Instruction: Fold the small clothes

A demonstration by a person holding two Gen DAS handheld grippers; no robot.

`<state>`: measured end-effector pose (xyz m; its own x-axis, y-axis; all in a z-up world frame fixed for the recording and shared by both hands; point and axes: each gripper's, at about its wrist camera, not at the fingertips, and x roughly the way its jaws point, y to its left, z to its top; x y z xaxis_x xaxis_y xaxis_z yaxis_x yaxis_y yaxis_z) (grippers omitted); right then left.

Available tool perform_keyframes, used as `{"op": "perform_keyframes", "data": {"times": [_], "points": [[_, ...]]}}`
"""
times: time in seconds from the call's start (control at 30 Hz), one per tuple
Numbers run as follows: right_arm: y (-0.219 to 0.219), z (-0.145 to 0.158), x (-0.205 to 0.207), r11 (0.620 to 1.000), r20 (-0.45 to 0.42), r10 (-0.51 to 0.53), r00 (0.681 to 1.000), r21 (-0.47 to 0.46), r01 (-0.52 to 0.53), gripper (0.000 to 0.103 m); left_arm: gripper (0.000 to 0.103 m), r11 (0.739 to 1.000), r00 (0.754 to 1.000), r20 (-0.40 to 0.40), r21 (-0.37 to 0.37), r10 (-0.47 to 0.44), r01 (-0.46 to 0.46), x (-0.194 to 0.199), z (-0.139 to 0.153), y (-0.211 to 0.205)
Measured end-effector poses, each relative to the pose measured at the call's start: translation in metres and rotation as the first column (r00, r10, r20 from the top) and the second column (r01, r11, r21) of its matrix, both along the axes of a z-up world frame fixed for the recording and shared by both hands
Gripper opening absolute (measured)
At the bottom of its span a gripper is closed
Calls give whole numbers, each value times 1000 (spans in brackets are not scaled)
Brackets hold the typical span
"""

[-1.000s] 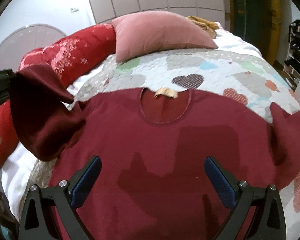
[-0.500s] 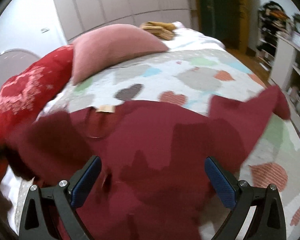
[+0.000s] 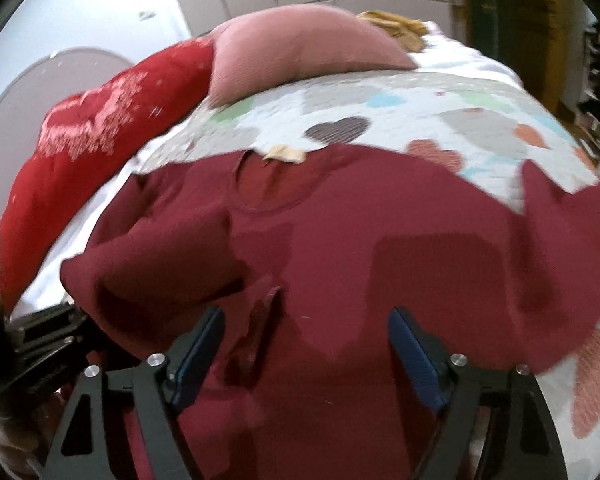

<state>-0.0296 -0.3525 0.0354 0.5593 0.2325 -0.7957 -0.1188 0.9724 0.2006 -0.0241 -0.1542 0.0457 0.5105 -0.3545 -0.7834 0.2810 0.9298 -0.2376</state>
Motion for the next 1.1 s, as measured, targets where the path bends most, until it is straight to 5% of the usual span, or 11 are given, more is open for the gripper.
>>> {"op": "perform_keyframes", "data": {"times": [0.03,0.2,0.27,0.37,0.43,0.57,0.8,0.87,0.97,1.1], "points": [[6,-6,4,1000,-16,12,1000,1,-12,77,7,1000,1000,0,0,-1,1,-1,-1,0],[30,-14,11,992,29,94,995,-81,-92,12,8,1000,1000,-1,-17,11,-11,-3,2,5],[27,-5,12,990,49,87,995,-112,-81,7,8,999,1000,15,-22,26,-26,-9,11,10],[6,22,8,988,142,23,990,-151,-1,6,16,998,993,96,-10,67,-66,-20,27,24],[-19,43,7,989,196,-35,980,-137,63,6,37,997,991,115,16,71,-73,-23,29,29],[-52,59,14,956,233,-133,963,-226,187,6,39,991,988,129,88,87,-99,-26,21,35],[-83,-2,33,941,4,-214,977,-266,207,7,39,978,984,71,118,165,-172,-18,1,62],[-86,1,28,948,10,-217,976,-236,213,17,39,973,981,72,130,183,-191,-16,-1,68],[-78,32,17,966,117,-199,973,-143,215,56,39,969,974,67,107,215,-221,-12,-2,79],[-26,59,30,1000,165,18,986,4,-19,59,39,963,968,34,103,248,-250,-5,-11,87]]}}
